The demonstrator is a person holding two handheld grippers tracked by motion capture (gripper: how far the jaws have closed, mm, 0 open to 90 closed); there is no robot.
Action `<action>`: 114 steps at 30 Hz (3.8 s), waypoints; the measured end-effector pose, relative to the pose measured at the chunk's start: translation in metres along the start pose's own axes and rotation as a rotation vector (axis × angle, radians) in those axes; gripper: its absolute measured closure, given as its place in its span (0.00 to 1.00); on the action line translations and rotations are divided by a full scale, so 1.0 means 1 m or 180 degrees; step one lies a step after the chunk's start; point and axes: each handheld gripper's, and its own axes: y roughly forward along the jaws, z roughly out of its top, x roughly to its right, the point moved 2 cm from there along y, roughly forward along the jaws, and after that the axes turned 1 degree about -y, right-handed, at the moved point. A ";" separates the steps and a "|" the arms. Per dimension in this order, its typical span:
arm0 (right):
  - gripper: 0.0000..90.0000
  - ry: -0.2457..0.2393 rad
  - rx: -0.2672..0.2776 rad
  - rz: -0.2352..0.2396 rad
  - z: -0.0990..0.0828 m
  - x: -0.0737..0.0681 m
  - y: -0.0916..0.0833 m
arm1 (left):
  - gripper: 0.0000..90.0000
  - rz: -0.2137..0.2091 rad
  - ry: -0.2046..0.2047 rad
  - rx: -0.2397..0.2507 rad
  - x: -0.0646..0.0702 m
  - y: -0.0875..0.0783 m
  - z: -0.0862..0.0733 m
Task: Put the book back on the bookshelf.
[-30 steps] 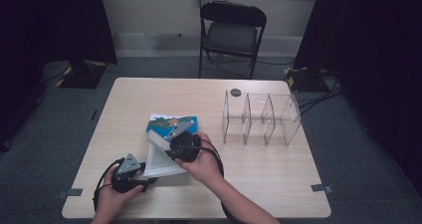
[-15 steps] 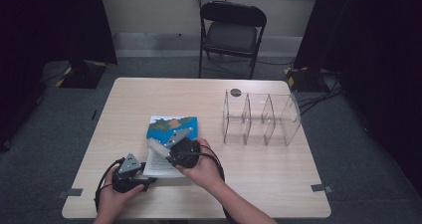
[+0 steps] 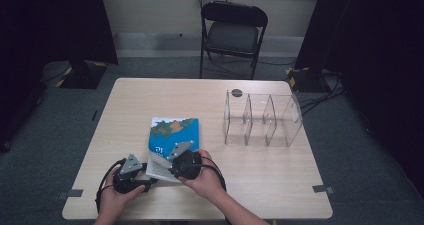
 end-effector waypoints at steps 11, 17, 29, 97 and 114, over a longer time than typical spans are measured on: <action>0.71 0.0093 0.0065 0.0130 -0.007 -0.003 0.007 | 0.38 0.0001 0.0027 -0.0006 -0.001 0.000 0.000; 0.67 0.0234 0.0121 0.0340 -0.009 -0.004 0.010 | 0.38 -0.0009 0.0031 -0.0014 -0.001 0.000 0.000; 0.31 0.0046 0.0313 0.0314 -0.023 0.000 0.019 | 0.38 -0.0015 0.0051 -0.0034 -0.001 -0.001 0.000; 0.61 -0.0609 0.0369 -0.0722 -0.031 -0.009 0.014 | 0.27 -0.0013 0.0438 -0.0157 0.002 -0.004 0.014; 0.67 -0.0448 0.0379 -0.0587 -0.009 0.002 -0.024 | 0.23 -0.0143 0.0367 -0.0233 -0.007 0.000 0.005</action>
